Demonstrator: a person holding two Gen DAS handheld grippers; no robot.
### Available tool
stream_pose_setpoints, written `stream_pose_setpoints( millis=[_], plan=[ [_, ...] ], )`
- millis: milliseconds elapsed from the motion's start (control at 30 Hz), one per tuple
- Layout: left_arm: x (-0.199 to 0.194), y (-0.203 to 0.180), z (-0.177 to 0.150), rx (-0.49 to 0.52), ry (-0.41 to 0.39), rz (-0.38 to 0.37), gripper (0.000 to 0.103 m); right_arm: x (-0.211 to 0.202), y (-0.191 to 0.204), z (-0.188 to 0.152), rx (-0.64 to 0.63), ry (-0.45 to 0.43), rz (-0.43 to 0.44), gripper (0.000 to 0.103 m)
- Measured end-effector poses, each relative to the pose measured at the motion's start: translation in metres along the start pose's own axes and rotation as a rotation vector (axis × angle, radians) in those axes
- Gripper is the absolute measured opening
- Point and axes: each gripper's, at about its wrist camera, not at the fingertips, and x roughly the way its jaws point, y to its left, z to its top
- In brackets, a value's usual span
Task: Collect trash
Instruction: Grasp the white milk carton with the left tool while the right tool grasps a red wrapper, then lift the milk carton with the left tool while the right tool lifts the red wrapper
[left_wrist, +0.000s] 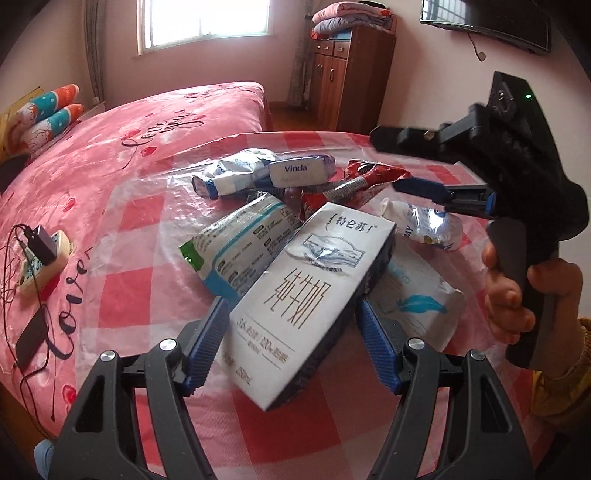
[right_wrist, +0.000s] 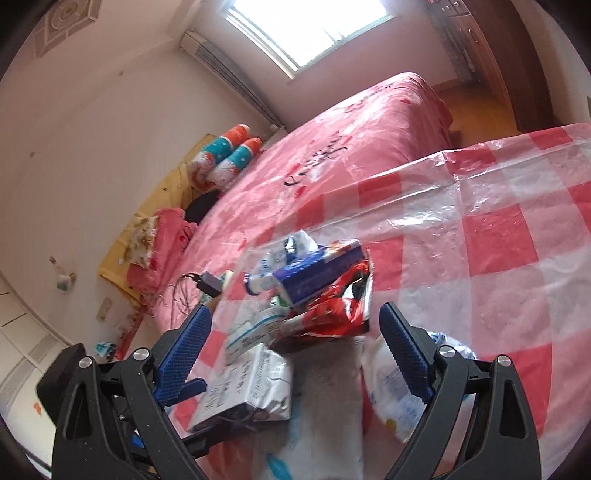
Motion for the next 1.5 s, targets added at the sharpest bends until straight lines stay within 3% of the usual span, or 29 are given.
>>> stream_pose_setpoints(
  millis=[133,233,333,500,733,1500],
  plan=[
    [0.003,-0.001,0.004,0.004,0.005,-0.031,0.071,0.01,-0.006,-0.001,0.006,0.03,-0.006,0.074],
    [0.006,-0.003,0.007,0.012,0.011,-0.051,0.071,0.012,-0.007,-0.003,-0.007,0.037,-0.006,0.071],
    [0.01,-0.004,0.011,0.023,0.016,-0.069,0.072,0.016,-0.009,-0.004,-0.028,0.045,-0.027,0.057],
    [0.017,-0.007,0.013,0.042,0.03,-0.07,0.076,0.016,-0.012,-0.005,-0.041,0.044,-0.037,0.046],
    [0.022,-0.013,0.011,0.069,0.033,-0.073,0.077,0.015,-0.014,-0.005,-0.039,0.043,-0.033,0.041],
    [-0.003,-0.031,-0.014,-0.035,-0.018,-0.043,0.073,-0.002,0.009,-0.024,-0.163,0.037,0.004,0.031]
  ],
)
